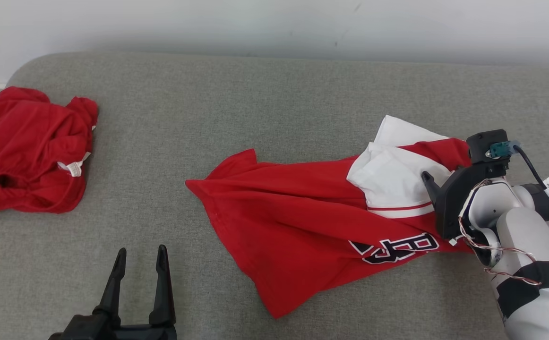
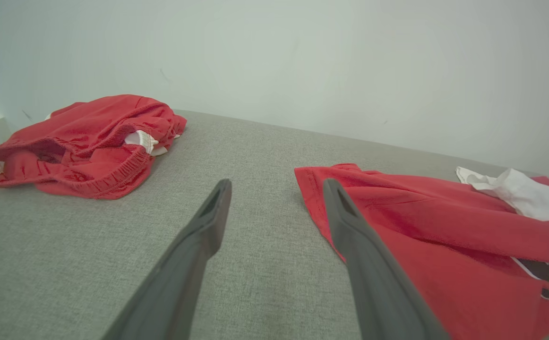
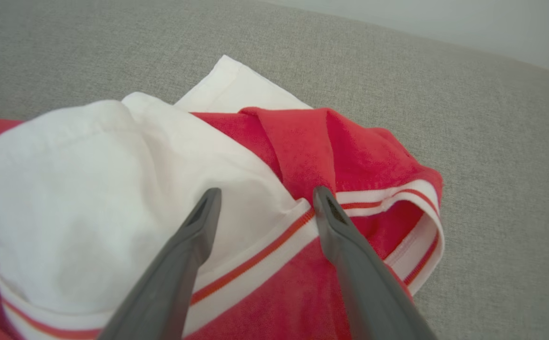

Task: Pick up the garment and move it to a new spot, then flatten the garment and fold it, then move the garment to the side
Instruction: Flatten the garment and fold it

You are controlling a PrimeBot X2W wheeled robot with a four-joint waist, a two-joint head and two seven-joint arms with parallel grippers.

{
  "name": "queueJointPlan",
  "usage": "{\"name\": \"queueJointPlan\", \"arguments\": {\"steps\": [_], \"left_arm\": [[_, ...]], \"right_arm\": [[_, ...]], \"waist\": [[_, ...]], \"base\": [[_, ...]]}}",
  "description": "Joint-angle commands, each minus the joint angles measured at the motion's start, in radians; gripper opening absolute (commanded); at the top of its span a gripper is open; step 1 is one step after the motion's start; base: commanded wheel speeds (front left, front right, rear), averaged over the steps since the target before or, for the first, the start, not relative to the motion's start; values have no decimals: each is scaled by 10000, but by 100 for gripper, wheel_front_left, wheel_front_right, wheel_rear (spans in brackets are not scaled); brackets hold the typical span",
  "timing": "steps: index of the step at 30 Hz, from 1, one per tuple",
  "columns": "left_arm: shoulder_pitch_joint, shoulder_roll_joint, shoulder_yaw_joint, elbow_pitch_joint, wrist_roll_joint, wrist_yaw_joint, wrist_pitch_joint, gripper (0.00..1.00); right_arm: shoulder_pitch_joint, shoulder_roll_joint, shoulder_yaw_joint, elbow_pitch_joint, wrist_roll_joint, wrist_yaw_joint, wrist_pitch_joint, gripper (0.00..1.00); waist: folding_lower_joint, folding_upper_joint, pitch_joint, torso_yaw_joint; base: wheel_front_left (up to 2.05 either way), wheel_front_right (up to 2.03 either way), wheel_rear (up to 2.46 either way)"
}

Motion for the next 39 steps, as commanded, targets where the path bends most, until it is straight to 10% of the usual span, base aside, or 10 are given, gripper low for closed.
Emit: {"name": "queueJointPlan", "arguments": {"steps": [1, 25, 35, 39], "left_arm": [[-22, -11, 3, -69, -74, 51, -32, 100], [19, -9, -85, 168, 19, -29, -32, 100], [10, -11, -13, 187, -41, 1, -32, 100], [13, -10, 52, 205, -49, 29, -32, 100]], "right_arm": [[139, -83, 76, -16, 74, 9, -17, 100], [353, -394, 226, 157, -15, 9, -98, 100], [38, -436, 590, 382, -20, 9, -584, 0], [137, -476, 465, 228, 163, 9, -824, 0]], "waist": [[-1, -1, 174, 172], [-1, -1, -57, -52], [-1, -1, -30, -95], [-1, -1, -95, -195]], "base": [[0, 0, 0], [0, 0, 0], [0, 0, 0], [0, 0, 0]]}}
